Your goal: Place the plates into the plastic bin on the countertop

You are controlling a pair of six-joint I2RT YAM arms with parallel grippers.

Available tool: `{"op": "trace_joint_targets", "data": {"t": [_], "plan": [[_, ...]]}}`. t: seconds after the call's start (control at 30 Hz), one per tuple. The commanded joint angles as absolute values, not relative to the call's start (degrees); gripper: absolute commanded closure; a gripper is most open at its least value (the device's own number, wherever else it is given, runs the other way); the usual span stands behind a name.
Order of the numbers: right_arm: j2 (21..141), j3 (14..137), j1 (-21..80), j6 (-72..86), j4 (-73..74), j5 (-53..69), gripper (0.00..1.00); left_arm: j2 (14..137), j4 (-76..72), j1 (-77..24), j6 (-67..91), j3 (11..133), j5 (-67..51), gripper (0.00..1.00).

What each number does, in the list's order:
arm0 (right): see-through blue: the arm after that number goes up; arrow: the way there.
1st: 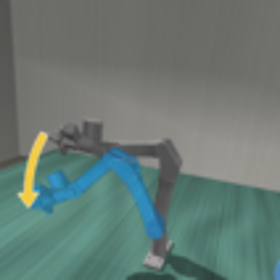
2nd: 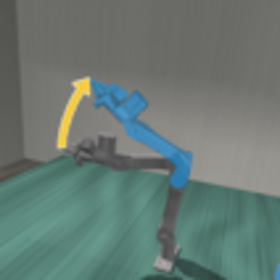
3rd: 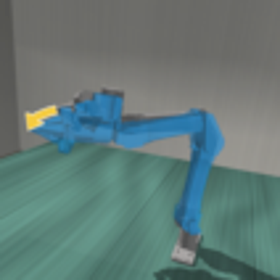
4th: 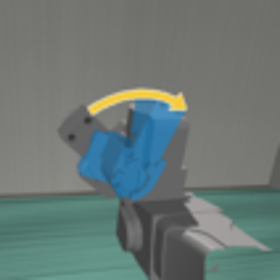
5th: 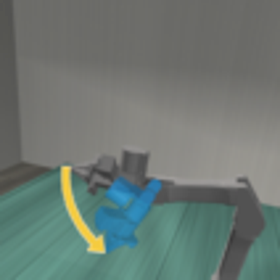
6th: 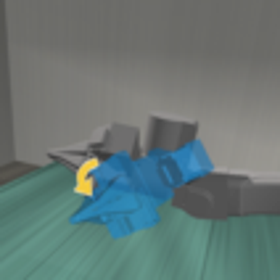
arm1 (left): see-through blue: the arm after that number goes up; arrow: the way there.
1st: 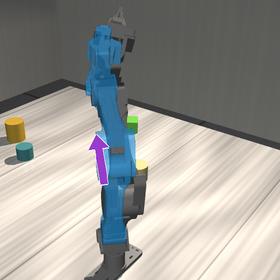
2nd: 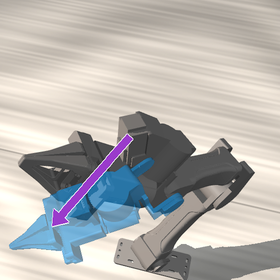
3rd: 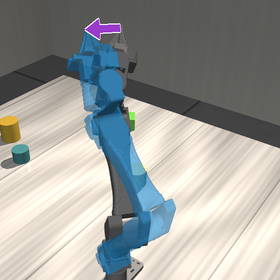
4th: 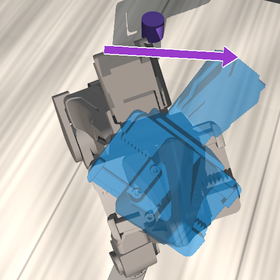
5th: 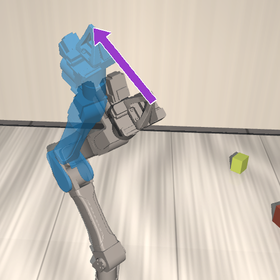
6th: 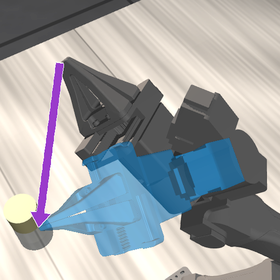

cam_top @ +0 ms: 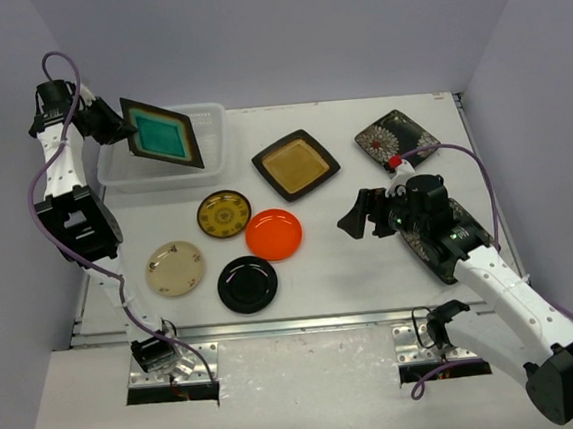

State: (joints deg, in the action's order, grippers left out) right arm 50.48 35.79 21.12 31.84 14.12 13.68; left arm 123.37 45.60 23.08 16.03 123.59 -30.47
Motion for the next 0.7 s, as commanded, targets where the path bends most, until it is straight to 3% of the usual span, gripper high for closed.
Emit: {"op": "trace_joint_targets", "data": {"t": [0.0,0.1,0.17,0.27,0.67], "plan": [[50.45,37.78,20.92,29.35,13.0,15.5,0.01,124.47,36.98,22.57,15.11,129.31,-42.07,1.0],[50.26,37.17,20.92,29.45,12.83,16.0,0.01,128.17,36.65,22.23,14.93,132.79,-44.43,1.0],[49.85,36.76,20.92,30.01,12.67,16.0,0.01,129.72,36.4,22.07,14.69,135.09,-45.75,0.93],[47.56,35.46,20.99,31.65,11.45,16.35,0.01,133.41,36.36,21.68,14.88,139.01,-46.86,0.91],[49.28,34.14,20.92,33.36,9.37,16.66,0.01,144.06,42.21,20.27,11.79,144.26,-38.83,0.8]]}}
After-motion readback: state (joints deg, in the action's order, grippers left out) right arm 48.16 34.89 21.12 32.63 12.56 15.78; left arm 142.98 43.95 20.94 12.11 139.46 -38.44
